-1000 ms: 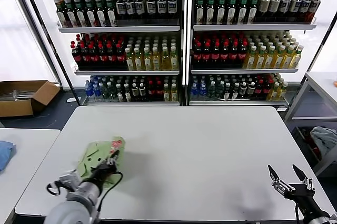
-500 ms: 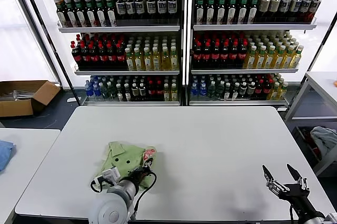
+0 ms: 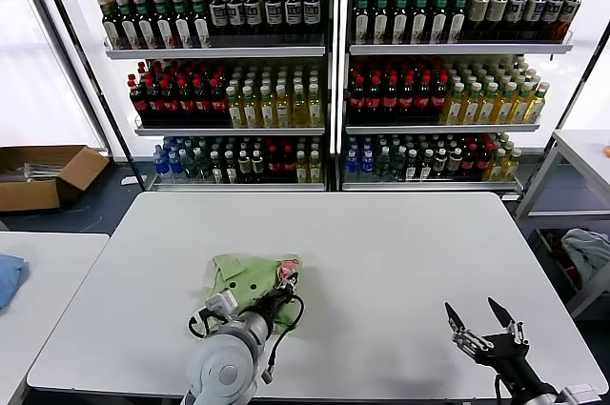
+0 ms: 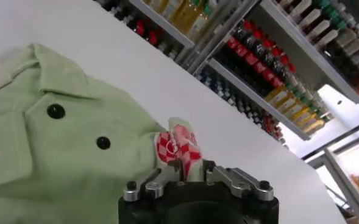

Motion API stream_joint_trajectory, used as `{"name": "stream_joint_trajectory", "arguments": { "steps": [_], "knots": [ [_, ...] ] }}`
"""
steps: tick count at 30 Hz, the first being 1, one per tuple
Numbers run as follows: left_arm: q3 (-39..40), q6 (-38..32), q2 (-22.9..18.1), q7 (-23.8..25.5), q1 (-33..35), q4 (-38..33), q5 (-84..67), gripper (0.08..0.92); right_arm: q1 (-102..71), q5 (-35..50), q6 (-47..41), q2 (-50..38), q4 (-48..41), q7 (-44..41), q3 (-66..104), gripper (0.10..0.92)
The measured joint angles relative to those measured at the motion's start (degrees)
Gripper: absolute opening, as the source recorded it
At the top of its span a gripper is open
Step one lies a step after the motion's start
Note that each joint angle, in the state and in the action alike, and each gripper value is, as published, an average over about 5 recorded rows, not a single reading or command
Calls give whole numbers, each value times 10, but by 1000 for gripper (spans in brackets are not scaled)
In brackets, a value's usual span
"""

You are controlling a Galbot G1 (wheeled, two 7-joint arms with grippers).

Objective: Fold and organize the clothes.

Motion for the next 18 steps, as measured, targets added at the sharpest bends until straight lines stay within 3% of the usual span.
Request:
{"name": "stream_joint_trajectory", "arguments": {
  "steps": [9,18],
  "knots": [
    [-19,-10,14,30,16,-29,5,580,36,-35,-16,4,-10,18,-89,823],
    [-110,-5,50,69,61,-94,-7,807,126,-49,-53,28,-66,65,-235,823]
  ]
}}
